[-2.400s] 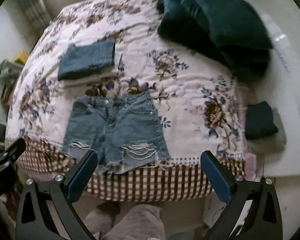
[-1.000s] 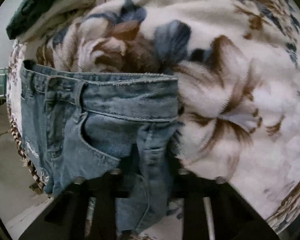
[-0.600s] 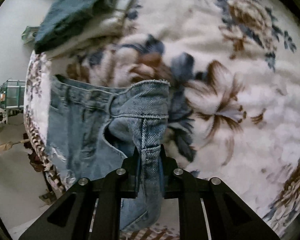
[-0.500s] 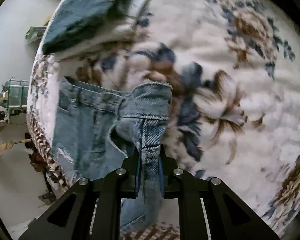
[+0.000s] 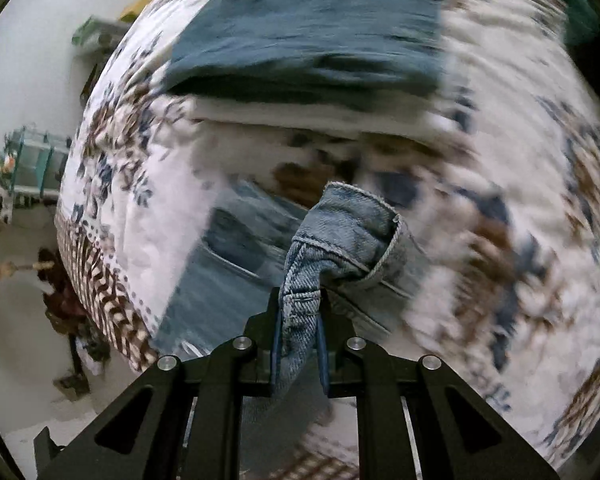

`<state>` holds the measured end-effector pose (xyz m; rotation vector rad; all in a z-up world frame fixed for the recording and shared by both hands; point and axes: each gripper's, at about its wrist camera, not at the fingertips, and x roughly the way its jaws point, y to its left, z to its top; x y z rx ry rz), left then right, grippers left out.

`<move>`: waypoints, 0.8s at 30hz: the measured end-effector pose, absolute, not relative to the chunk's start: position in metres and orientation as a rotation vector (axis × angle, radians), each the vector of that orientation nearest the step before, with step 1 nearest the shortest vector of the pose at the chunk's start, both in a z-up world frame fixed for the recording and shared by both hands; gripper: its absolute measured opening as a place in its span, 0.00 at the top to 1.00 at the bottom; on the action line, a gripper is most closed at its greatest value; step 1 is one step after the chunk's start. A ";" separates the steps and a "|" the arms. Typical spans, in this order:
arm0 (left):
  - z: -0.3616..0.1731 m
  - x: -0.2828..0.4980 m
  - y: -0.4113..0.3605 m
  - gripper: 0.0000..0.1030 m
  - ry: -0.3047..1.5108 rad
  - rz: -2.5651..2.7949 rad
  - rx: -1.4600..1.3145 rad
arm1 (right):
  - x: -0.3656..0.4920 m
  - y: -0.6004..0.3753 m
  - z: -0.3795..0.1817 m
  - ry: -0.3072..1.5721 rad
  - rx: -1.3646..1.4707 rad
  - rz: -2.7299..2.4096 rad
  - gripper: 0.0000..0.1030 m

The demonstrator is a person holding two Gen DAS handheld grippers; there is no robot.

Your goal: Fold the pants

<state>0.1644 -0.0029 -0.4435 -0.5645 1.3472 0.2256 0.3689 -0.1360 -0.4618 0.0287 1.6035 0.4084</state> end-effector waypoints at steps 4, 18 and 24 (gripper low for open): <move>-0.476 0.172 0.042 0.96 1.388 0.267 -0.564 | 0.381 -0.056 -0.493 1.650 -0.078 0.409 0.85; -0.494 0.129 0.131 0.18 1.318 0.394 -0.859 | 0.379 -0.047 -0.521 1.756 0.076 0.451 0.29; -0.525 0.155 0.097 0.18 1.422 0.394 -0.683 | 0.361 -0.134 -0.523 1.761 0.120 0.318 0.29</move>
